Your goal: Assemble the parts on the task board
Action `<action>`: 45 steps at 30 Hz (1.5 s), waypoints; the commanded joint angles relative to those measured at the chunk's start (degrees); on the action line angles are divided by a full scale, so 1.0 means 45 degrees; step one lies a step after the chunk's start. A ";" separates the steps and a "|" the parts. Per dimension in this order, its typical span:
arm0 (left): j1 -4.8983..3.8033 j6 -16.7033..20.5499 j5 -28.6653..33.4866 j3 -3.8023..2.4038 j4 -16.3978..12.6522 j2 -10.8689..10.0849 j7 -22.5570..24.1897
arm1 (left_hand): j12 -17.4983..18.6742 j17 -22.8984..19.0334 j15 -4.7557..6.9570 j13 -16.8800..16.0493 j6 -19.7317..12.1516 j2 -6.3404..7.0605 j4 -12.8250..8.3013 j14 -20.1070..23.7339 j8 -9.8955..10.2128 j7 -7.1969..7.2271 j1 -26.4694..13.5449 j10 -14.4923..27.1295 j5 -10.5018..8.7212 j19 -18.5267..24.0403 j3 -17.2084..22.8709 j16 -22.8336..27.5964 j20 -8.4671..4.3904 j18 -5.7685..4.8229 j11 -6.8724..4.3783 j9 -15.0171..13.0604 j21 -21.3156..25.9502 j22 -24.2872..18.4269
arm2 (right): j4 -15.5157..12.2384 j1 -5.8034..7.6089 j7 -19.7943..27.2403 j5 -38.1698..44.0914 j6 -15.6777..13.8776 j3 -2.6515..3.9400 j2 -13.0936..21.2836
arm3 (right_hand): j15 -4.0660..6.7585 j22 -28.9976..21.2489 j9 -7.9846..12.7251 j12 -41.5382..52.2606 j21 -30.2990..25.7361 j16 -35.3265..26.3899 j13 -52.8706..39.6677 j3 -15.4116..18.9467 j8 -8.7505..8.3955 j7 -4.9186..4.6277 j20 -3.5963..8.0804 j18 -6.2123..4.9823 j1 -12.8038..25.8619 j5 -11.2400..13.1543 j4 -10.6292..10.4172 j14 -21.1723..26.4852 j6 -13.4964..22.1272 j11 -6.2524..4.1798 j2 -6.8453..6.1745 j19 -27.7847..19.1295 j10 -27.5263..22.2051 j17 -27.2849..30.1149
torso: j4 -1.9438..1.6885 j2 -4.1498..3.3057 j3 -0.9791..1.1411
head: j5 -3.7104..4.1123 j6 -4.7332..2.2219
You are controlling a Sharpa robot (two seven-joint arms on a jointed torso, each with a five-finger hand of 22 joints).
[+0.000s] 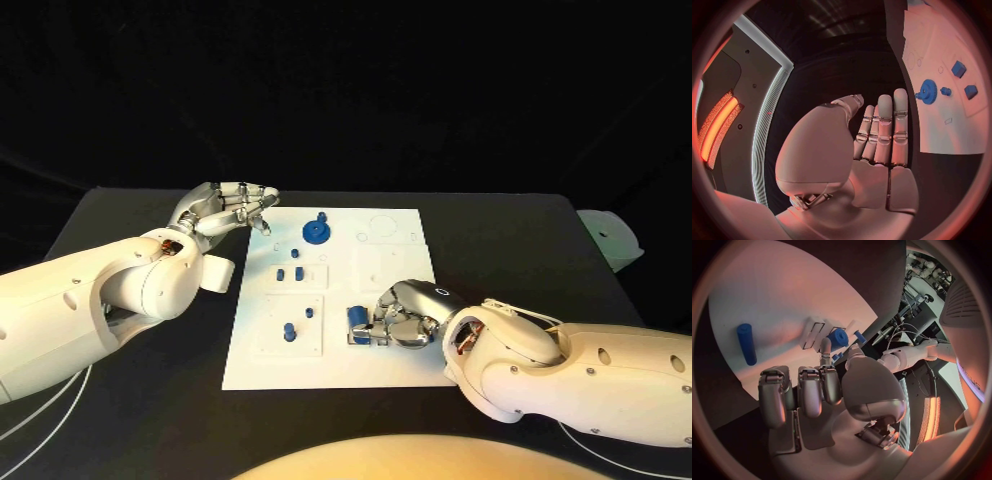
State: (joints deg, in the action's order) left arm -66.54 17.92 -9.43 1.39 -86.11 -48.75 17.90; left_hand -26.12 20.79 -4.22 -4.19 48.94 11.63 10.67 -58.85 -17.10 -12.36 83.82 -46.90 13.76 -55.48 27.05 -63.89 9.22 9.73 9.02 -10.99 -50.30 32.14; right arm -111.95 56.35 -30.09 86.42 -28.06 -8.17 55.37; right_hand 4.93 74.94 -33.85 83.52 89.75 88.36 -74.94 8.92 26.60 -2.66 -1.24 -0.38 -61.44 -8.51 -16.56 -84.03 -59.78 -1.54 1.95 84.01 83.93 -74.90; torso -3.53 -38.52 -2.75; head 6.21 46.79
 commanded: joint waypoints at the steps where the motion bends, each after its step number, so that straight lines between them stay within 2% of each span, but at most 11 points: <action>1: 0.0002 -0.0174 0.0058 -0.0009 -0.0039 0.0009 0.0054 | -0.0026 -0.0011 0.0002 -0.0006 -0.0070 -0.0014 -0.0018 0.0105 -0.0049 0.0018 -0.0112 0.0089 -0.0013 0.0087 0.0034 -0.0057 -0.0004 0.0188 -0.0037 -0.0012 0.0065 -0.0013 | -0.0063 -0.0015 0.0256 0.0163 -0.0016 -0.0003 0.0084 | 0.0064 0.3347 -0.0018 0.0045 0.0055 0.0073 -0.2426 0.0094 0.0041 0.0062 0.0051 0.0086 -0.0381 -0.0205 -0.0002 -0.1148 0.0063 -0.0046 0.0107 0.1332 0.0795 -0.2381 | 0.0013 0.0003 -0.0007 | -0.0034 0.0036; 9: 0.0003 -0.0180 0.0058 -0.0009 -0.0031 0.0011 0.0043 | -0.0035 -0.0014 -0.0001 -0.0006 -0.0081 -0.0026 -0.0024 0.0111 -0.0058 0.0014 -0.0121 0.0109 -0.0011 0.0089 0.0045 -0.0061 -0.0003 0.0188 -0.0033 -0.0013 0.0068 -0.0014 | 0.0112 -0.0015 0.0381 -0.0066 0.0101 -0.0003 0.0118 | 0.0088 0.3347 -0.0046 0.0075 0.0055 0.0085 -0.2454 0.0199 0.0101 0.0101 0.0071 0.0086 -0.0893 -0.0449 0.0014 -0.1155 0.0008 -0.0079 0.0291 0.1332 0.0812 -0.2422 | -0.0027 -0.0002 -0.0001 | -0.0078 0.0039; 15: 0.0003 -0.0161 0.0058 -0.0008 -0.0029 0.0006 0.0021 | -0.0039 -0.0015 -0.0003 -0.0005 -0.0082 -0.0035 -0.0024 0.0113 -0.0063 0.0013 -0.0126 0.0116 -0.0010 0.0089 0.0051 -0.0063 -0.0002 0.0187 -0.0031 -0.0014 0.0069 -0.0015 | 0.0211 -0.0016 0.0437 -0.0153 0.0189 -0.0003 0.0051 | 0.0100 0.3347 -0.0058 0.0087 0.0055 0.0092 -0.2465 0.0216 0.0127 0.0120 0.0081 0.0086 -0.1128 -0.0461 0.0019 -0.1160 -0.0014 -0.0093 0.0388 0.1332 0.0819 -0.2447 | -0.0006 -0.0004 -0.0016 | -0.0120 0.0065; 23: 0.0003 -0.0163 0.0058 -0.0008 -0.0029 0.0012 -0.0002 | -0.0046 -0.0018 -0.0005 -0.0005 -0.0083 -0.0056 -0.0025 0.0118 -0.0074 0.0013 -0.0132 0.0129 -0.0007 0.0090 0.0065 -0.0066 -0.0001 0.0187 -0.0029 -0.0017 0.0071 -0.0016 | 0.0547 -0.0018 0.0383 -0.0192 0.0248 -0.0002 -0.0295 | 0.0115 0.3347 -0.0076 0.0045 0.0055 0.0082 -0.2441 0.0248 0.0166 0.0140 0.0092 0.0086 -0.1357 -0.0427 0.0027 -0.1154 -0.0042 -0.0111 0.0445 0.1332 0.0804 -0.2415 | -0.0005 -0.0004 -0.0013 | -0.0153 0.0091; 28: 0.0003 -0.0180 0.0058 -0.0008 -0.0025 0.0015 -0.0023 | -0.0048 -0.0018 -0.0005 -0.0005 -0.0083 -0.0060 -0.0027 0.0119 -0.0078 0.0013 -0.0133 0.0133 -0.0007 0.0091 0.0068 -0.0067 -0.0001 0.0187 -0.0029 -0.0018 0.0072 -0.0017 | 0.0689 -0.0019 0.0335 -0.0178 0.0265 -0.0002 -0.0424 | 0.0116 0.3347 -0.0079 0.0001 0.0055 0.0077 -0.2415 0.0307 0.0167 0.0133 0.0095 0.0086 -0.1412 -0.0383 0.0021 -0.1150 -0.0021 -0.0108 0.0408 0.1332 0.0786 -0.2398 | -0.0045 0.0011 -0.0016 | -0.0176 0.0101; 30: 0.0003 -0.0179 0.0057 -0.0008 -0.0023 0.0010 -0.0027 | -0.0048 -0.0018 -0.0005 -0.0005 -0.0083 -0.0060 -0.0027 0.0119 -0.0078 0.0013 -0.0133 0.0133 -0.0007 0.0091 0.0068 -0.0067 -0.0001 0.0187 -0.0029 -0.0018 0.0072 -0.0017 | 0.0717 -0.0019 0.0318 -0.0153 0.0239 -0.0002 -0.0426 | 0.0116 0.3347 -0.0081 -0.0007 0.0055 0.0073 -0.2411 0.0330 0.0168 0.0131 0.0096 0.0086 -0.1438 -0.0367 0.0021 -0.1147 -0.0013 -0.0107 0.0392 0.1332 0.0782 -0.2385 | -0.0029 0.0013 -0.0017 | -0.0198 0.0103; 33: 0.0003 -0.0173 0.0057 -0.0008 -0.0024 0.0000 -0.0029 | -0.0048 -0.0018 -0.0005 -0.0005 -0.0083 -0.0060 -0.0027 0.0119 -0.0078 0.0013 -0.0133 0.0133 -0.0007 0.0091 0.0068 -0.0067 -0.0001 0.0187 -0.0029 -0.0018 0.0072 -0.0017 | 0.0715 -0.0019 0.0321 -0.0062 0.0032 -0.0001 -0.0386 | 0.0115 0.3347 -0.0082 -0.0009 0.0055 0.0069 -0.2410 0.0341 0.0169 0.0131 0.0096 0.0086 -0.1453 -0.0362 0.0022 -0.1145 -0.0010 -0.0107 0.0386 0.1332 0.0781 -0.2373 | 0.0003 0.0003 -0.0013 | -0.0213 0.0099; 38: 0.0003 -0.0172 0.0056 -0.0008 -0.0020 -0.0001 -0.0021 | -0.0048 -0.0018 -0.0005 -0.0005 -0.0083 -0.0060 -0.0027 0.0119 -0.0078 0.0013 -0.0133 0.0133 -0.0007 0.0091 0.0068 -0.0067 -0.0001 0.0187 -0.0029 -0.0018 0.0072 -0.0017 | 0.0533 -0.0006 0.0549 0.0040 -0.0755 0.0036 -0.0094 | 0.0112 0.3347 -0.0089 -0.0028 0.0055 0.0061 -0.2403 0.0423 0.0166 0.0122 0.0098 0.0086 -0.1697 -0.0456 0.0034 -0.1140 0.0050 -0.0100 0.0372 0.1332 0.0770 -0.2354 | 0.0036 0.0005 -0.0001 | -0.0170 0.0058; 41: 0.0003 -0.0170 0.0056 -0.0008 -0.0019 0.0000 0.0003 | -0.0048 -0.0018 -0.0005 -0.0005 -0.0083 -0.0060 -0.0027 0.0119 -0.0078 0.0013 -0.0133 0.0133 -0.0007 0.0091 0.0068 -0.0067 -0.0001 0.0187 -0.0029 -0.0018 0.0072 -0.0017 | 0.0331 0.0100 0.0815 -0.0055 -0.1165 0.0084 0.0316 | 0.0046 0.3347 -0.0022 -0.0116 0.0055 0.0048 -0.2357 0.0609 -0.0041 -0.0007 0.0062 0.0086 -0.2077 -0.0544 0.0025 -0.1133 0.0407 -0.0003 0.0289 0.1332 0.0725 -0.2322 | 0.0024 0.0018 -0.0012 | -0.0108 0.0044; 43: 0.0003 -0.0168 0.0057 -0.0007 -0.0020 -0.0005 0.0029 | -0.0060 -0.0022 -0.0008 -0.0004 -0.0086 -0.0066 -0.0036 0.0130 -0.0093 0.0012 -0.0142 0.0152 -0.0008 0.0095 0.0079 -0.0070 0.0002 0.0186 -0.0027 -0.0021 0.0076 -0.0019 | 0.0238 0.0246 0.0980 -0.0266 -0.1113 0.0099 0.0618 | -0.0018 0.3332 0.0029 -0.0218 -0.0003 0.0023 -0.2299 0.0708 -0.0202 -0.0104 0.0019 0.0074 -0.2254 -0.0571 0.0020 -0.1118 0.0619 0.0078 0.0253 0.1317 0.0674 -0.2248 | 0.0020 0.0019 -0.0013 | -0.0081 0.0032; 45: 0.0003 -0.0181 0.0057 -0.0006 -0.0023 -0.0010 0.0065 | -0.0060 -0.0022 -0.0008 -0.0004 -0.0086 -0.0066 -0.0036 0.0130 -0.0093 0.0012 -0.0142 0.0152 -0.0008 0.0095 0.0079 -0.0070 0.0002 0.0186 -0.0027 -0.0021 0.0076 -0.0019 | 0.0185 0.0389 0.1066 -0.0487 -0.0911 0.0108 0.0912 | -0.0183 0.3259 0.0189 -0.0531 -0.0273 -0.0008 -0.2116 0.0956 -0.0651 -0.0349 -0.0089 0.0021 -0.2323 -0.0496 -0.0010 -0.1099 0.1182 0.0284 0.0161 0.1246 0.0515 -0.2165 | 0.0032 0.0019 -0.0016 | -0.0025 0.0030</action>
State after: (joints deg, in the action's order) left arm -66.53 17.92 -9.42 1.40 -86.07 -48.83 17.58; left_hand -26.12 20.74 -4.43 -4.19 48.94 11.40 10.51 -58.65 -17.34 -12.36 83.59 -46.70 13.76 -55.48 27.21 -63.89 9.22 9.73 8.80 -11.03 -50.30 32.11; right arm -110.90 57.81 -27.46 85.30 -30.98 -7.73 58.90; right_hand 4.31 74.90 -33.15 81.62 88.82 88.58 -75.22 13.06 24.04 -4.04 -1.32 -0.39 -71.45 -10.67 -16.63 -83.98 -55.04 -0.45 2.48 84.00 83.95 -74.93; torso -3.43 -38.46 -2.80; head 5.81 46.96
